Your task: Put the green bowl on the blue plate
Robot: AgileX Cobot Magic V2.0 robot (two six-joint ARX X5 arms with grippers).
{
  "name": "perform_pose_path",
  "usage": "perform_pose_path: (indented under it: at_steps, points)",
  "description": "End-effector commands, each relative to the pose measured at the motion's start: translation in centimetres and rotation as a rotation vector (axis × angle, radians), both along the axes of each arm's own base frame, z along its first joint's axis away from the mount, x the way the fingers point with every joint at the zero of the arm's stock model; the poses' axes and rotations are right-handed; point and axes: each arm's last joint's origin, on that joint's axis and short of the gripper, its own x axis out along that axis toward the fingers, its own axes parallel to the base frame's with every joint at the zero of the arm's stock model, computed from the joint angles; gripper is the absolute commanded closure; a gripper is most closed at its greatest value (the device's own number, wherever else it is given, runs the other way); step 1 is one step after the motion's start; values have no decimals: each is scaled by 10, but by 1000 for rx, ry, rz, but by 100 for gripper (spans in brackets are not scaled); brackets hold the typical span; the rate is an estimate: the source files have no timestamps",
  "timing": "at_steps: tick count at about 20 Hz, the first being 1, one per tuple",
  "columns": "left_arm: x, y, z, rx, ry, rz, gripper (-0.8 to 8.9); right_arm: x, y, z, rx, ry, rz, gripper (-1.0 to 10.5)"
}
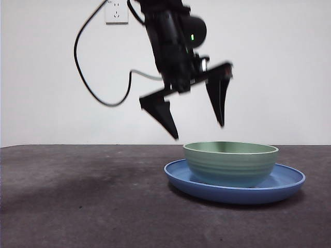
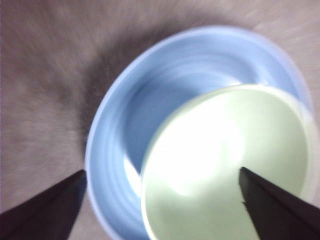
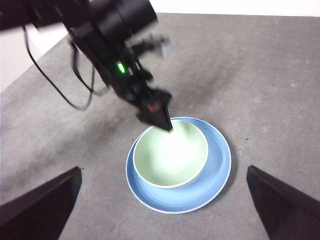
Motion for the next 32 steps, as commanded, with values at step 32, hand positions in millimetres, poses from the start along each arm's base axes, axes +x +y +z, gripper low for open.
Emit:
perform_pose_path:
  at_steps: [32]
  points:
    - [-274,249,159,-289,-667,-73,94,68,13,-30,-32,377,23,343]
